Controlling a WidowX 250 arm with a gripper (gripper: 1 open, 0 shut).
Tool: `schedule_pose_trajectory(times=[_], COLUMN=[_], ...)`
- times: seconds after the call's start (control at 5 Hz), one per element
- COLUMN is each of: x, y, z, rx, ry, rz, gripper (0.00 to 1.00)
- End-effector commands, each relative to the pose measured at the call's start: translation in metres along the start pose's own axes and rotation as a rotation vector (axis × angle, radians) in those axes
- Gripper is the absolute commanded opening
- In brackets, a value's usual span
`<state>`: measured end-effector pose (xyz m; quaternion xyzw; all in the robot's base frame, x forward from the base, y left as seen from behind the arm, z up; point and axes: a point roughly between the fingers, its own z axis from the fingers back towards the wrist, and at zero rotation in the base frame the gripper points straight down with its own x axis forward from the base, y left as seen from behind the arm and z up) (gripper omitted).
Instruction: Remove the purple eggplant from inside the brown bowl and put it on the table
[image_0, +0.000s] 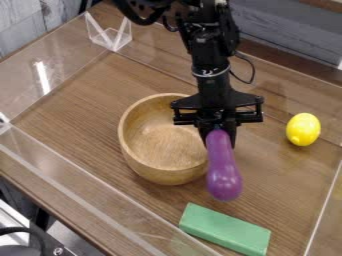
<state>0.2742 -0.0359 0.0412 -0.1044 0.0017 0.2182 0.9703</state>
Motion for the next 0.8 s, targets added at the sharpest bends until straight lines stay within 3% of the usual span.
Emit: schedule_pose_trajectory(times=[0.0,0.6], x=[0.0069,0.0165], y=[0.0021,0.0088], z=[-0.0057,-0.0014], rx=[0.000,-0.005], ry=[-0.012,-0.023], rz=[0.029,0.082], gripper=[0.00,0.00])
